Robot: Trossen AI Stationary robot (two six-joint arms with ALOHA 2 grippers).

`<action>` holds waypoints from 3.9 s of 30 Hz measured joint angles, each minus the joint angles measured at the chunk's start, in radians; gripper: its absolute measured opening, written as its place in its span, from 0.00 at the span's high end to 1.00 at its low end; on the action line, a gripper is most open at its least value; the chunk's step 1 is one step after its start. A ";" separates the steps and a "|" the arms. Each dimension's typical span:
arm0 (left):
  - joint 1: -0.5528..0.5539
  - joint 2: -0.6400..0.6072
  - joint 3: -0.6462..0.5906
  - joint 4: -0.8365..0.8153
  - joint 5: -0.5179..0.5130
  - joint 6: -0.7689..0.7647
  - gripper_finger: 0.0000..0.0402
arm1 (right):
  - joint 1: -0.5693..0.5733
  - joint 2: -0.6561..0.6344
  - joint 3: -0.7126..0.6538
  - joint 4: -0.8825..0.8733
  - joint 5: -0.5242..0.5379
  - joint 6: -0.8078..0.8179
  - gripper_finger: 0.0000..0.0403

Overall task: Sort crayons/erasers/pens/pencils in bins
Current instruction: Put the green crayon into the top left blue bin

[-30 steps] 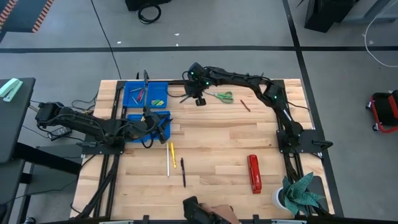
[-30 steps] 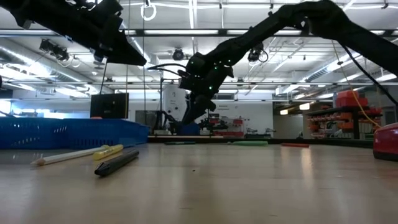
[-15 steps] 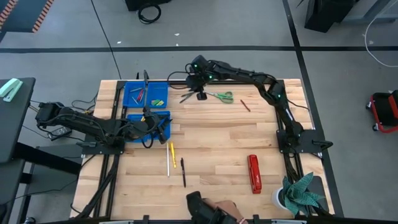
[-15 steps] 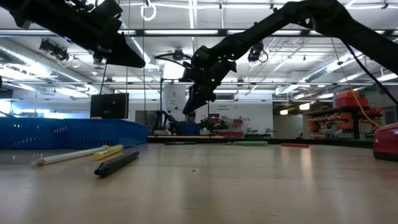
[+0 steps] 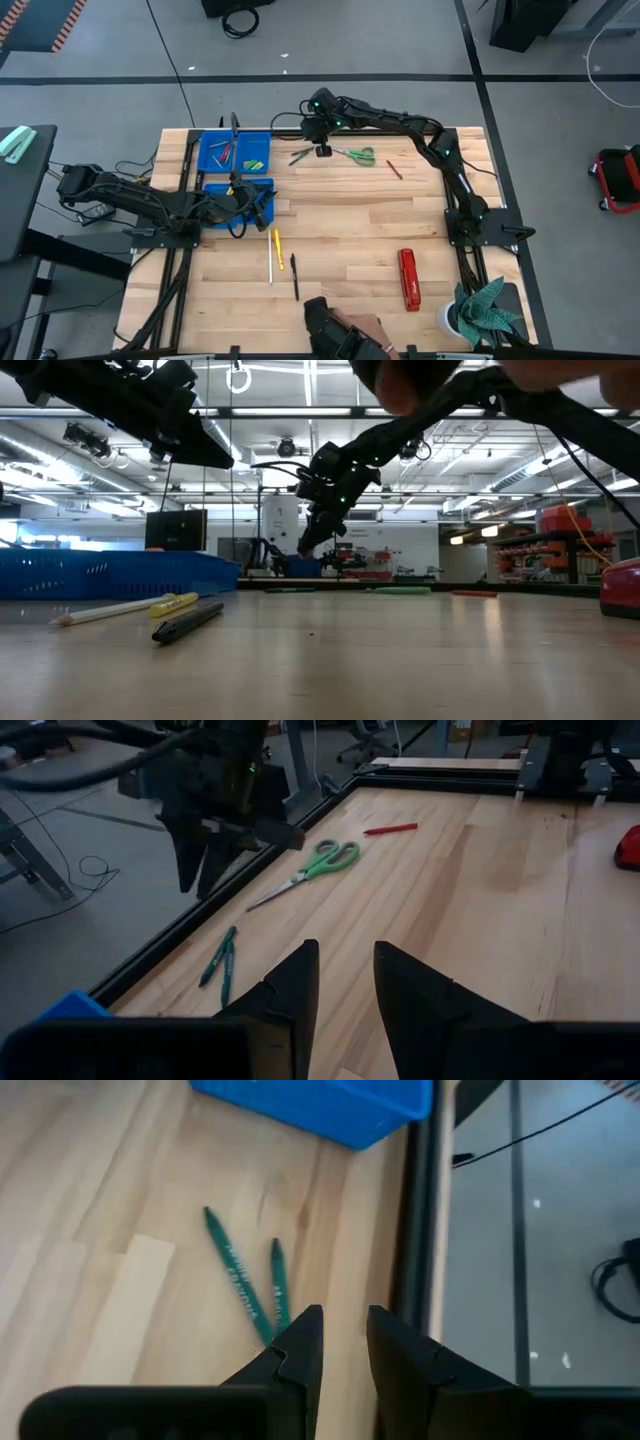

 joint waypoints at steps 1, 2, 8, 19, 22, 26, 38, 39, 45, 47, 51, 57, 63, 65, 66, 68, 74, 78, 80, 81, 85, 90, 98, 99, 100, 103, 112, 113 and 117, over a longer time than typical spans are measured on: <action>0.000 0.000 0.000 0.000 0.000 0.000 0.73 | -0.003 -0.002 -0.010 0.012 -0.001 -0.001 0.78; 0.000 0.000 0.000 -0.001 0.000 0.000 0.73 | -0.008 -0.002 -0.020 0.011 -0.001 -0.003 0.78; 0.000 0.000 0.000 0.000 0.000 0.000 0.73 | -0.042 0.000 -0.096 0.034 -0.021 -0.001 0.78; 0.001 0.000 0.000 0.000 0.000 0.000 0.73 | -0.061 0.000 -0.195 0.186 -0.060 0.007 0.78; 0.001 0.000 0.000 0.000 0.000 0.000 0.73 | -0.060 0.000 -0.193 0.192 -0.076 0.019 0.78; 0.001 0.000 0.000 0.000 0.000 0.000 0.73 | -0.050 0.000 -0.196 0.190 -0.088 0.035 0.78; 0.001 0.000 0.000 0.000 0.000 0.001 0.73 | -0.044 0.008 -0.234 0.265 -0.097 0.055 0.78; 0.001 0.000 0.000 0.000 0.000 0.000 0.73 | -0.044 0.009 -0.254 0.298 -0.097 0.055 0.78; 0.001 0.000 0.000 0.000 0.000 0.000 0.73 | -0.038 0.009 -0.266 0.343 -0.093 0.068 0.78; 0.001 0.000 0.000 0.000 0.000 0.000 0.73 | -0.039 0.008 -0.265 0.341 -0.093 0.077 0.78; 0.001 0.000 0.000 0.004 0.000 0.000 0.73 | -0.044 0.009 -0.266 0.284 -0.092 0.135 0.78; 0.017 0.000 0.015 0.045 -0.123 -0.037 0.73 | -0.041 -0.013 -0.267 0.152 -0.052 0.225 0.78; 0.125 0.023 0.110 -0.081 -0.045 -0.032 0.73 | -0.043 -0.087 -0.267 0.033 -0.012 0.300 0.78; 0.176 0.049 0.156 -0.136 0.018 -0.031 0.73 | -0.039 -0.123 -0.267 0.008 -0.025 0.295 0.78; 0.204 0.069 0.182 -0.163 0.056 -0.031 0.73 | -0.034 -0.143 -0.267 -0.008 -0.036 0.283 0.78; 0.266 0.122 0.240 -0.248 0.130 -0.036 0.73 | -0.022 -0.184 -0.266 -0.054 -0.062 0.264 0.78; 0.444 0.335 0.431 -0.464 0.395 -0.028 0.73 | 0.000 -0.310 -0.266 -0.261 -0.077 0.258 0.78; 0.534 0.470 0.518 -0.463 0.665 0.027 0.75 | 0.002 -0.396 -0.315 -0.352 -0.086 0.285 0.78; 0.565 0.541 0.559 -0.491 0.696 0.030 0.76 | 0.001 -0.455 -0.364 -0.341 -0.088 0.287 0.78; 0.581 0.577 0.579 -0.523 0.696 0.042 0.77 | -0.003 -0.487 -0.392 -0.331 -0.089 0.290 0.78; 0.641 0.718 0.665 -0.617 0.688 0.080 0.79 | -0.008 -0.611 -0.528 -0.254 -0.091 0.312 0.78; 0.693 0.837 0.774 -0.653 0.680 0.135 0.79 | 0.003 -0.754 -0.711 -0.076 -0.115 0.318 0.78; 0.756 0.957 0.953 -0.778 0.676 0.192 0.78 | 0.036 -0.873 -0.949 0.199 -0.117 0.332 0.78; 0.757 0.973 0.966 -0.790 0.677 0.192 0.78 | 0.038 -0.880 -0.972 0.229 -0.117 0.332 0.78; 0.757 0.987 0.973 -0.788 0.679 0.191 0.78 | 0.043 -0.886 -0.992 0.260 -0.117 0.332 0.78; 0.752 1.024 0.978 -0.767 0.681 0.185 0.77 | 0.053 -0.890 -1.043 0.349 -0.117 0.333 0.78; 0.751 1.087 0.978 -0.756 0.681 0.192 0.81 | 0.062 -0.886 -1.138 0.489 -0.112 0.347 0.78; 0.751 1.087 0.978 -0.755 0.681 0.192 0.82 | 0.062 -0.886 -1.138 0.491 -0.112 0.347 0.78; 0.751 1.087 0.978 -0.753 0.681 0.191 0.83 | 0.061 -0.886 -1.139 0.499 -0.112 0.340 0.78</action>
